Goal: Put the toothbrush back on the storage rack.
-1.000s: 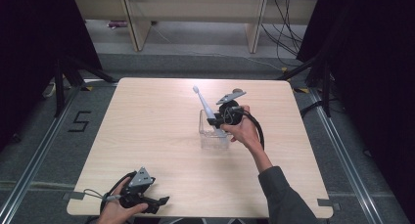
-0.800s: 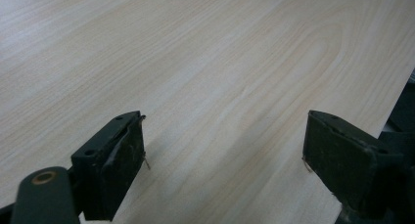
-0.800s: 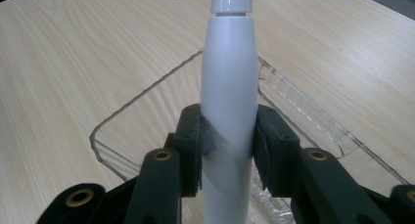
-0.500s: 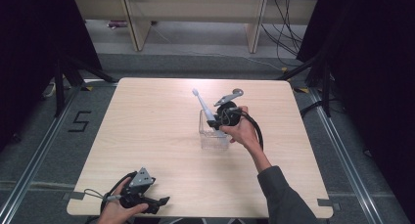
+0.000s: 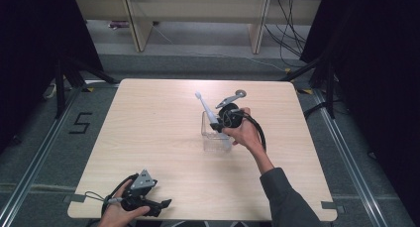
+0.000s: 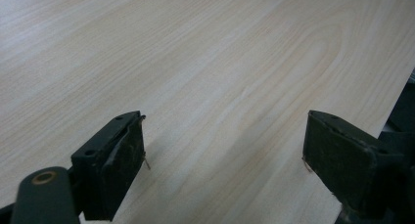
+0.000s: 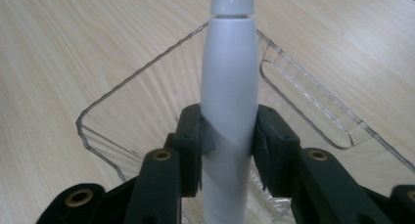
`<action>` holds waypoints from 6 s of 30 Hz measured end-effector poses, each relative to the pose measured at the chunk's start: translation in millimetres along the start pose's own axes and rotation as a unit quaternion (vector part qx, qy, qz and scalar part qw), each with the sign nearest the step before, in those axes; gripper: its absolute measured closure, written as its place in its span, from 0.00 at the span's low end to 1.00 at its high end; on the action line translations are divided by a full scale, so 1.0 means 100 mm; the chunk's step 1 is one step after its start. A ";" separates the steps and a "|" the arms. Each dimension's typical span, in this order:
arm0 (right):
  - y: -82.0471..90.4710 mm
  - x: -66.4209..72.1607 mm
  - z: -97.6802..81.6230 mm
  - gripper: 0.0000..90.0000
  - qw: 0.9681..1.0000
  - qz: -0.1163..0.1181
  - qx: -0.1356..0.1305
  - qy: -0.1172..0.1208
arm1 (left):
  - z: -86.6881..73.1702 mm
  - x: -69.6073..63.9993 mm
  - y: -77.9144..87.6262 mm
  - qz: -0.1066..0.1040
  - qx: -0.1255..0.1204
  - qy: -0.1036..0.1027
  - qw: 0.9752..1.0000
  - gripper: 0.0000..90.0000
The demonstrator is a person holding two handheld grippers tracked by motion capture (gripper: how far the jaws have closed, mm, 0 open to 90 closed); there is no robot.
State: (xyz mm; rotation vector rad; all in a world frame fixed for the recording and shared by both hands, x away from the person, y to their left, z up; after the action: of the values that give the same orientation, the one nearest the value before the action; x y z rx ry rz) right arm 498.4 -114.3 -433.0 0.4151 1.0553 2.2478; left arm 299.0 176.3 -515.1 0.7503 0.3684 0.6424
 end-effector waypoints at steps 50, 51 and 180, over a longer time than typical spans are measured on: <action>0.21 0.05 0.09 0.55 1.000 0.003 -0.030 -0.002 | 0.00 -0.01 -0.01 -0.009 0.001 0.007 1.000 0.17; 0.23 0.03 0.09 0.54 0.999 0.001 -0.032 0.006 | 0.00 -0.02 0.00 -0.012 0.002 0.006 1.000 0.17; 1.09 0.19 -1.11 0.26 0.994 -0.033 -0.101 -0.034 | 0.00 -0.02 0.00 -0.010 -0.007 0.014 1.000 0.16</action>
State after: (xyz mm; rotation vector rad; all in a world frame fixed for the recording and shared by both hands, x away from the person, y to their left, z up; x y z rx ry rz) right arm 384.3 -220.4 -417.9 0.3616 0.7861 2.2385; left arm 297.7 174.9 -515.0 0.7233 0.3970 0.6363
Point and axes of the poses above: each handheld gripper's, and its own axes: y roughly backward along the jaws, z roughly out of its top, x roughly to its left, the point moved 1 cm from there along -y, roughly forward along the jaws, and after that the axes turned 2 degrees about x, right-handed, at the moved point
